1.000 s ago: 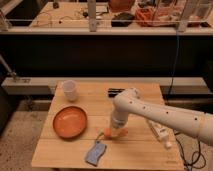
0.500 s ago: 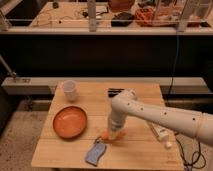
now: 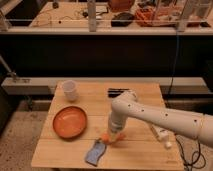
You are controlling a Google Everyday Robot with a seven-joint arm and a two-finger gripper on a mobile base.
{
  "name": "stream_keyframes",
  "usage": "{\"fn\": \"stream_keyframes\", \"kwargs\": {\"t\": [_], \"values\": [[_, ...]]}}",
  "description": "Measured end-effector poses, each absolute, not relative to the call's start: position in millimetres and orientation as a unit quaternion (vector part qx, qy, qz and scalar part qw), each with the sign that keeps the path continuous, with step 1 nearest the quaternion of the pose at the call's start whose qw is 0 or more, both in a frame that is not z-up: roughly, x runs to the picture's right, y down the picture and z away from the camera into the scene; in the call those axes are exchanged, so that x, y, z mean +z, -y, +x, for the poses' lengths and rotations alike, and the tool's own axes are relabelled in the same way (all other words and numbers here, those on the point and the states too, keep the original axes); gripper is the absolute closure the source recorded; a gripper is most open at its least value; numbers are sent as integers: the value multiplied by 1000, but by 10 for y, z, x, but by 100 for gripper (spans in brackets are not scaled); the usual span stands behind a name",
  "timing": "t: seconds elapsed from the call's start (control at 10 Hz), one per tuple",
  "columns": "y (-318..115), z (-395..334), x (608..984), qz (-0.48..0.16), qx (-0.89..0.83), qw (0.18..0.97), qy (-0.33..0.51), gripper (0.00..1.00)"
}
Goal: Place the pepper on the white sponge
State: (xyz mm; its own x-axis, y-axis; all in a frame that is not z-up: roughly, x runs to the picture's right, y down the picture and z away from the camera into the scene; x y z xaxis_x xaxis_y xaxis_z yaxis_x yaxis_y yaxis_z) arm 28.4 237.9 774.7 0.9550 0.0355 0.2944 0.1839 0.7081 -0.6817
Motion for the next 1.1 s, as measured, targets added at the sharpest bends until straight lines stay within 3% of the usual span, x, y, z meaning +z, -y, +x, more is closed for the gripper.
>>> {"fn": "stream_keyframes", "kwargs": {"t": [1.1], "values": [[-2493, 236, 7683, -388, -52, 908, 151, 100]]}}
